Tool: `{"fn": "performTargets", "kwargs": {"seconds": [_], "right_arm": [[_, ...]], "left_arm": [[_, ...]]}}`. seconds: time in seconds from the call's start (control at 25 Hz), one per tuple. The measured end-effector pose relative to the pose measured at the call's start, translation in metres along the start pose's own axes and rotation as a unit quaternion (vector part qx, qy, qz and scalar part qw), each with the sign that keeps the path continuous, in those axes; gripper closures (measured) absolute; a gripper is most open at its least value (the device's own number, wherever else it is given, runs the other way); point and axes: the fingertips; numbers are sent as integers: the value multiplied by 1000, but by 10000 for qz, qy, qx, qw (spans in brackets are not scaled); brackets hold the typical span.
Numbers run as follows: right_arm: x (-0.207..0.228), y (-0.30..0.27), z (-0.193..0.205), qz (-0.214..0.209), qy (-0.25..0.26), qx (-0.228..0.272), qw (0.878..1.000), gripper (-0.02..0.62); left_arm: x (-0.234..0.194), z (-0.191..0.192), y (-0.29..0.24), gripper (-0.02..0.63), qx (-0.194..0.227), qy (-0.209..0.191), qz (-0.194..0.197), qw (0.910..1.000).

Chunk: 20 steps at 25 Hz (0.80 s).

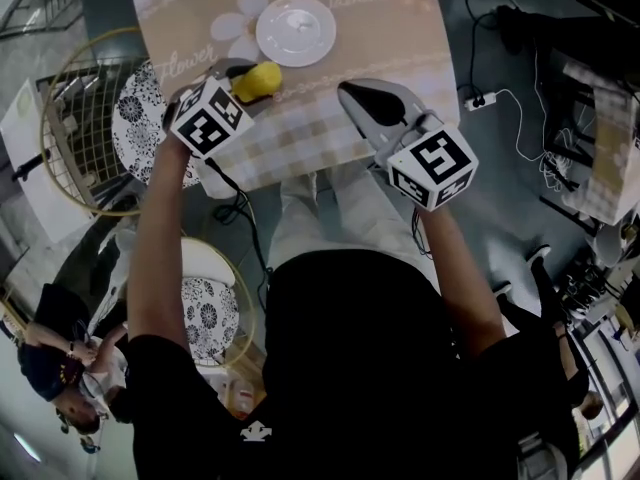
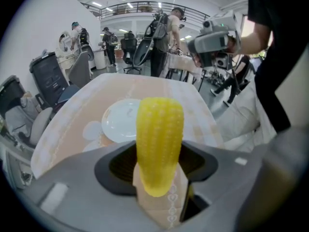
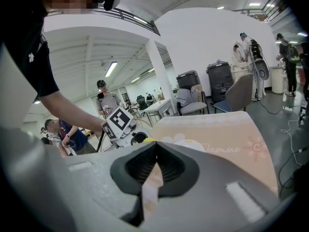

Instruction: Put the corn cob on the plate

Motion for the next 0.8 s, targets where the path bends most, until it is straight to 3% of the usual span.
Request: {"fn": "performTargets", "kwargs": {"seconds": [0.8], "right_arm": [[46, 17, -6, 34, -20, -4, 10000, 593]], "left_arm": [[-53, -61, -21, 333, -44, 56, -304, 9995]]}}
Point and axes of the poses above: the fingertips, and each gripper's own axes: y backward along the fingers, x to its right, z out of its underside, and after that the axes turned 3 degrees about x, right-handed
